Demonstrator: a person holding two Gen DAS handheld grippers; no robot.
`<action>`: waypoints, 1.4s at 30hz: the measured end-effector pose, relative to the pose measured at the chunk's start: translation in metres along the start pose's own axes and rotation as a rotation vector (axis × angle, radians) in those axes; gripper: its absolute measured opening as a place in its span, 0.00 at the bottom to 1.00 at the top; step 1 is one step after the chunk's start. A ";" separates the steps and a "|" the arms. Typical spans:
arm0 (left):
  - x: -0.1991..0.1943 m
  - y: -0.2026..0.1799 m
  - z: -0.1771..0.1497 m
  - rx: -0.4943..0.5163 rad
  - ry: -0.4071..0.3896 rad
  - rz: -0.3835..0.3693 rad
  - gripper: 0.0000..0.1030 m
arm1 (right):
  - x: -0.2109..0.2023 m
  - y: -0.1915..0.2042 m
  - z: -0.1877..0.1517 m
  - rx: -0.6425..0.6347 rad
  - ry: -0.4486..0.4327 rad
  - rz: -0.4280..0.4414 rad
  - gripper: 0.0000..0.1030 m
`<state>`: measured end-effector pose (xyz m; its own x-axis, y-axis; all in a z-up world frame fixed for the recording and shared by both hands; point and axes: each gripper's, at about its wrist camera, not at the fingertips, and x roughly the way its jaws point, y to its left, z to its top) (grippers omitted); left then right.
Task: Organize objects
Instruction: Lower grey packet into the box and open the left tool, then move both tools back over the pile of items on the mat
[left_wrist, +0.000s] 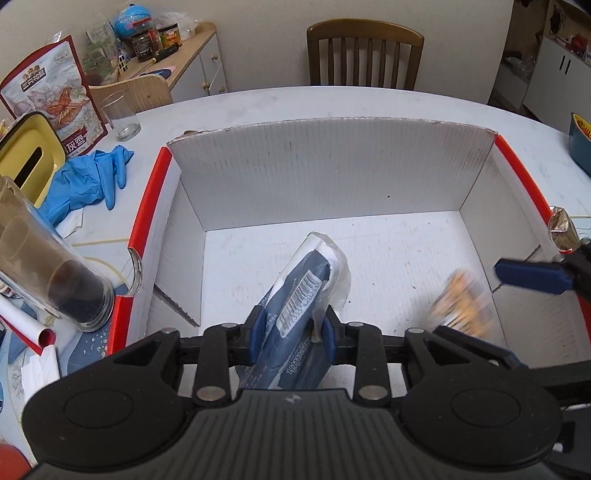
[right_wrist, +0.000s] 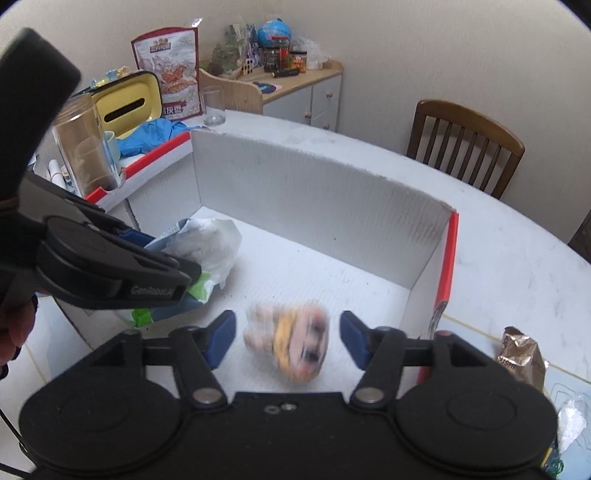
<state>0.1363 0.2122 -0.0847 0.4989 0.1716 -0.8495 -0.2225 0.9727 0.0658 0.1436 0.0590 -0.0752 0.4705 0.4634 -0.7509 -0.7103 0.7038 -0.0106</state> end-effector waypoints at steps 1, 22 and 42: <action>0.000 0.001 0.000 -0.004 -0.003 -0.003 0.42 | -0.001 0.000 0.000 -0.002 -0.004 0.001 0.63; -0.067 -0.017 -0.010 -0.010 -0.173 -0.055 0.69 | -0.067 -0.026 -0.008 0.098 -0.125 0.008 0.72; -0.123 -0.119 -0.019 0.053 -0.276 -0.149 0.86 | -0.154 -0.108 -0.086 0.190 -0.210 -0.059 0.95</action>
<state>0.0856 0.0727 0.0019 0.7326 0.0558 -0.6784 -0.0900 0.9958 -0.0153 0.1032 -0.1349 -0.0156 0.6201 0.5063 -0.5993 -0.5772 0.8118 0.0886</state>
